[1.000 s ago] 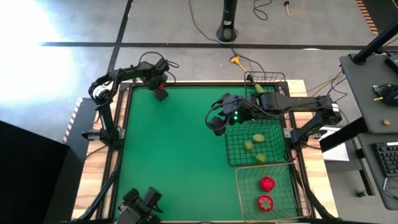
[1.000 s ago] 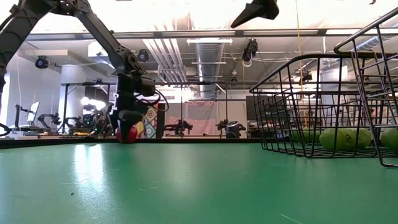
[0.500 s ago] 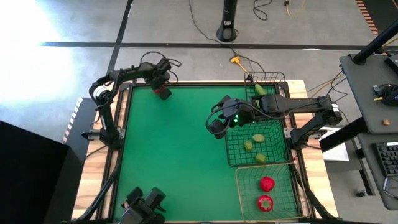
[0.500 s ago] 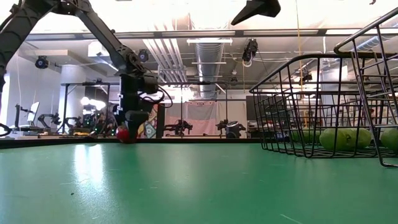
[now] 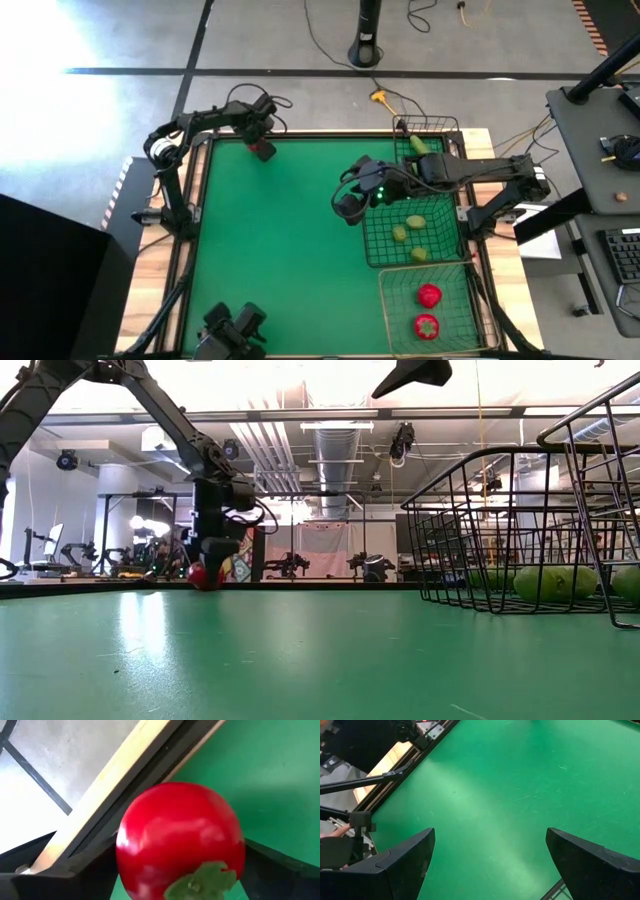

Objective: Sort produce into baskets
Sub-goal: Put the tomato into the gold wire basket

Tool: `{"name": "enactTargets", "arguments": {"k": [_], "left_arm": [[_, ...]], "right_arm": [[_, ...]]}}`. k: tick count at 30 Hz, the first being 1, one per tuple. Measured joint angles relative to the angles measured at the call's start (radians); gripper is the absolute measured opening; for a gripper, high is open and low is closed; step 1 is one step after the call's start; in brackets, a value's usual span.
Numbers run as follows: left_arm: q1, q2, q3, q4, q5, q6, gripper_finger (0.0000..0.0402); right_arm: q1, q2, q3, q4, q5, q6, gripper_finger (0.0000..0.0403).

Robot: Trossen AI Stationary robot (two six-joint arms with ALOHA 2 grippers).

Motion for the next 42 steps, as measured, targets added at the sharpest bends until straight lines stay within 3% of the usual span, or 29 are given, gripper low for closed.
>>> {"name": "enactTargets", "arguments": {"k": [6,12,22,26,32,42], "left_arm": [[-0.007,-0.022,0.0,-0.071,0.052,-0.004,0.0282],[-0.072,-0.137,0.0,-0.122,0.172,-0.082,0.0282],[-0.452,-0.315,-0.018,-0.097,0.263,-0.147,0.0282],[-0.591,-0.359,-0.086,0.031,0.325,-0.232,0.0284],[-0.757,-0.443,-0.284,0.308,0.333,-0.351,0.0285],[-0.862,-0.471,-0.534,0.67,0.315,-0.511,0.0286]], "right_arm": [[0.0,0.0,0.0,0.0,0.0,-0.005,0.0373],[0.0,0.0,0.0,-0.001,0.0,-0.03,0.0373],[0.0,0.0,0.0,-0.001,0.0,-0.15,0.0373],[0.012,0.0,0.0,-0.001,0.018,-0.211,0.0373],[0.088,0.019,-0.003,-0.001,0.083,-0.252,0.0373],[0.252,0.107,-0.003,-0.003,0.17,0.039,0.0373]]}}
